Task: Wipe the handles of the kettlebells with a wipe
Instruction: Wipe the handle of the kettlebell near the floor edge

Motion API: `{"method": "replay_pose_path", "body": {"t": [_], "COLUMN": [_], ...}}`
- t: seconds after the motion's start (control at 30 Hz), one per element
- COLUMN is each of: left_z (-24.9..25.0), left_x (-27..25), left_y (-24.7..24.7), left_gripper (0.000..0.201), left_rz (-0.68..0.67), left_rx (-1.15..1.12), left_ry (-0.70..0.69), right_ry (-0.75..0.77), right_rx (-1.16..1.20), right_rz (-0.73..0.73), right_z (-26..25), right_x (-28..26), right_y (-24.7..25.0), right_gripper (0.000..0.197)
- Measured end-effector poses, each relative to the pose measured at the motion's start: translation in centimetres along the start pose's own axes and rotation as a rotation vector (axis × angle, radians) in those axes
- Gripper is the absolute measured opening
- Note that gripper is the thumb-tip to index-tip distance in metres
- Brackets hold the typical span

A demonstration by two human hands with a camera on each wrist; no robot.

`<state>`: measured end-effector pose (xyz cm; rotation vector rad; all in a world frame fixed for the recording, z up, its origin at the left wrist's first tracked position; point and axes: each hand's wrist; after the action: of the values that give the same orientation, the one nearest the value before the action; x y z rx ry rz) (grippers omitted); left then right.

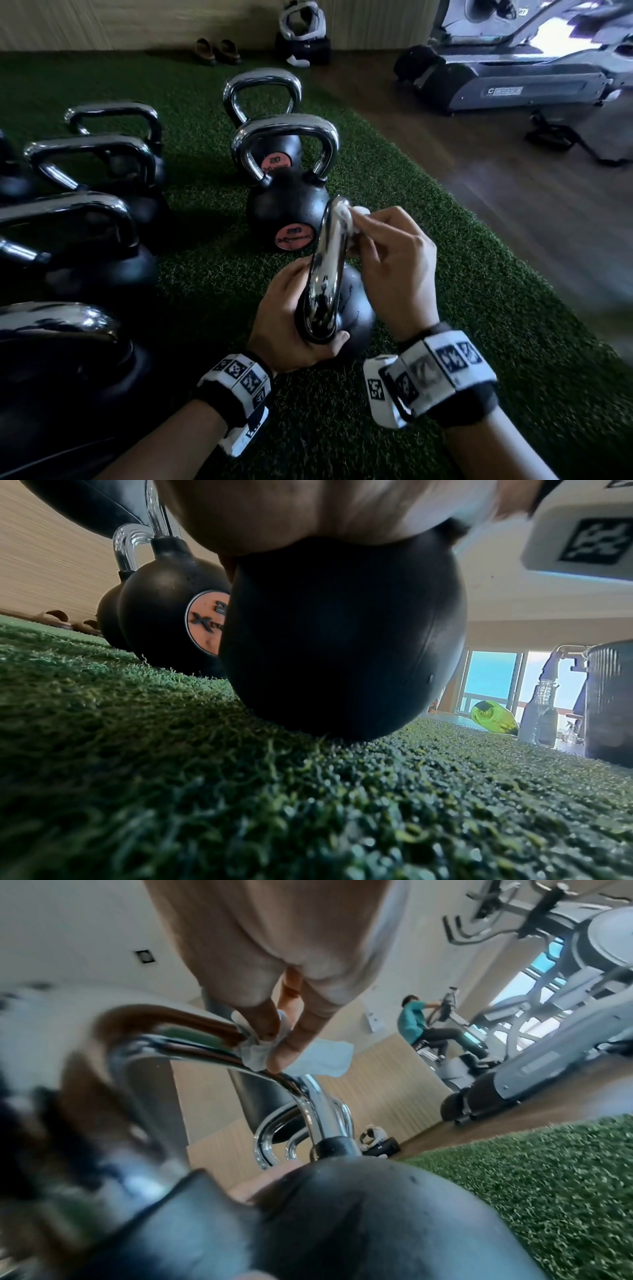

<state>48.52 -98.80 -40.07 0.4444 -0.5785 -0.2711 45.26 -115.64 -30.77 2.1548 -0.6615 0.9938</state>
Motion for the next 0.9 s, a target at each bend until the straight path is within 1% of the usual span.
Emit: {"method": "replay_pose_path", "body": {"t": [0.1,0.23,0.33,0.4,0.5,0.57,0.6,0.67,0.77,0.83,0.9], "left_z": [0.0,-0.2,-0.4,-0.5,-0.8,-0.6,-0.4,-0.5,-1.3,-1.5,-1.2], "left_x": [0.0,-0.1,-0.1,-0.1,-0.2,-0.1,-0.2,-0.3,-0.3,-0.4,-0.2], "left_y": [0.0,-0.1,-0.3,-0.4,-0.5,-0.6,-0.5,-0.5,-0.3,-0.2,-0.2], "left_gripper": [0.093,0.093,0.094,0.093,0.092,0.091,0.091,0.092,0.106,0.107,0.104], "left_rz": [-0.003,0.001,0.000,-0.016,-0.011,-0.007,-0.006,-0.010,-0.045,-0.051,-0.041], "left_rx": [0.000,-0.018,-0.056,-0.120,-0.122,-0.140,-0.145,-0.130,-0.104,-0.105,-0.101], "left_ry": [-0.014,0.028,0.041,0.060,0.066,0.062,0.055,0.037,0.079,0.069,0.041], "right_ry": [0.010,-0.027,-0.036,-0.116,-0.307,-0.362,-0.376,-0.425,-0.510,-0.478,-0.401], "right_rx": [-0.029,-0.006,0.024,0.130,0.389,0.476,0.492,0.506,0.477,0.387,0.270], "right_rz": [-0.041,-0.045,-0.104,-0.142,-0.092,-0.052,-0.054,-0.093,-0.164,-0.222,-0.293], "right_z": [-0.6,-0.9,-3.0,-4.4,-4.7,-4.4,-4.5,-4.9,-4.8,-4.0,-3.2], "right_x": [0.0,1.2,-0.7,-2.5,-3.3,-3.4,-3.6,-4.7,-6.3,-6.8,-6.8], "right_y": [0.7,1.6,2.8,3.8,4.0,3.8,3.8,3.9,4.0,3.9,3.7], "right_gripper": [0.023,0.022,0.021,0.020,0.023,0.025,0.024,0.021,0.022,0.021,0.019]}}
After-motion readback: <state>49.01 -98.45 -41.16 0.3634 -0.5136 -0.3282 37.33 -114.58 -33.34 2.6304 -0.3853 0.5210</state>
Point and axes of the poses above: each hand's wrist, its own x-axis towards the middle knuckle, its own y-axis out of the back of the hand, z = x × y, and after that the axes turned 12 degrees about y, right-handed
